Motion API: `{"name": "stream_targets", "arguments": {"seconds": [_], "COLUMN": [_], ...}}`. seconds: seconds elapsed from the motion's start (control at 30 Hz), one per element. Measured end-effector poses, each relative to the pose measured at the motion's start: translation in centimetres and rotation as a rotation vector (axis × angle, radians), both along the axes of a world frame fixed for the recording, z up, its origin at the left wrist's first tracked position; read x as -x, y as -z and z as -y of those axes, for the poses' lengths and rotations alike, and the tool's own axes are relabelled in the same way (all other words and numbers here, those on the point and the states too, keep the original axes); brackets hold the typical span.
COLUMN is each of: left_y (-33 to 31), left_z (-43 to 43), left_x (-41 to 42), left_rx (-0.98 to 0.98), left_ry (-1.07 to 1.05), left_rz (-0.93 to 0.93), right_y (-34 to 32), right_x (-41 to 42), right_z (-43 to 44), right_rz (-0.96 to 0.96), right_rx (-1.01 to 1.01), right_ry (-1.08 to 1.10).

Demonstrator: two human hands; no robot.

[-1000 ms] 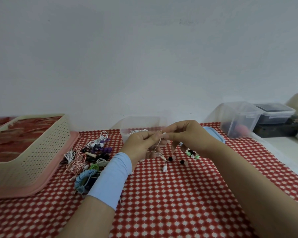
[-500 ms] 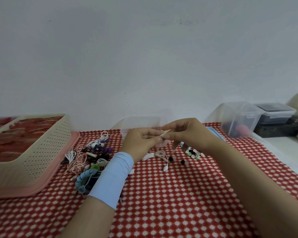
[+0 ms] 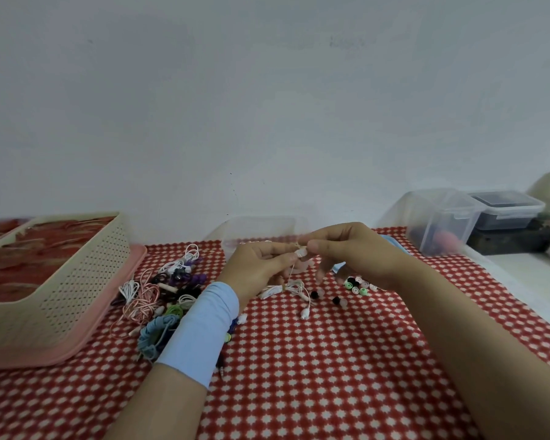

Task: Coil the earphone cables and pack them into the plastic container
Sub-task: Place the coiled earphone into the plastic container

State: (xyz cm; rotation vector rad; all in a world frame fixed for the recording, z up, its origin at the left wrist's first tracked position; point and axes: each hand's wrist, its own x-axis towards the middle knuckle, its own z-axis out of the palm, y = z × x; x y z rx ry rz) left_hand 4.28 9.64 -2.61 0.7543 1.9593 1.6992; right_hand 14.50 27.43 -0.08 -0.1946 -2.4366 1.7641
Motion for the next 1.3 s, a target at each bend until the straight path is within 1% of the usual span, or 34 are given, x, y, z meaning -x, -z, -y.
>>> {"name": "stream_targets", "arguments": {"seconds": [0.13, 0.2, 0.3, 0.37, 0.5, 0.7, 0.87, 1.0, 1.13, 1.2, 1.3], "left_y": [-0.3, -0.5, -0.5, -0.4, -0.1, -0.1, 0.0, 0.2, 0.3, 0.3, 0.3], "left_z": [0.3, 0.4, 0.4, 0.5, 0.6, 0.6, 0.7, 0.8, 0.8, 0.7, 0.8], "left_x": [-0.1, -0.2, -0.1, 0.0, 0.0, -0.3, -0.3, 0.1, 0.5, 0.7, 1.0], "left_rx": [-0.011, 0.004, 0.050, 0.061, 0.058, 0.065, 0.054, 0.096, 0.212, 0.272, 0.413], "left_ry": [0.072, 0.091, 0.097, 0.102, 0.102, 0.125, 0.132, 0.112, 0.075, 0.040, 0.024], "left_rz": [-0.003, -0.035, -0.129, -0.149, -0.101, -0.134, -0.105, -0.142, -0.245, -0.308, -0.426], "right_y": [0.0, 0.1, 0.4, 0.6, 0.6, 0.6, 0.7, 0.9, 0.5, 0.1, -0.2], "right_x": [-0.1, 0.0, 0.2, 0.3, 0.1, 0.2, 0.2, 0.4, 0.3, 0.2, 0.0], "right_z": [-0.1, -0.1, -0.1, -0.1, 0.0, 0.1, 0.1, 0.3, 0.2, -0.5, -2.1], "right_rz": [0.083, 0.108, 0.125, 0.111, 0.106, 0.094, 0.089, 0.079, 0.102, 0.127, 0.207], "right_rx": [0.139, 0.162, 0.136, 0.122, 0.140, 0.059, 0.068, -0.019, -0.122, -0.239, -0.506], "right_ry": [-0.061, -0.054, -0.044, -0.035, -0.059, -0.019, -0.045, -0.006, -0.004, 0.016, 0.064]}}
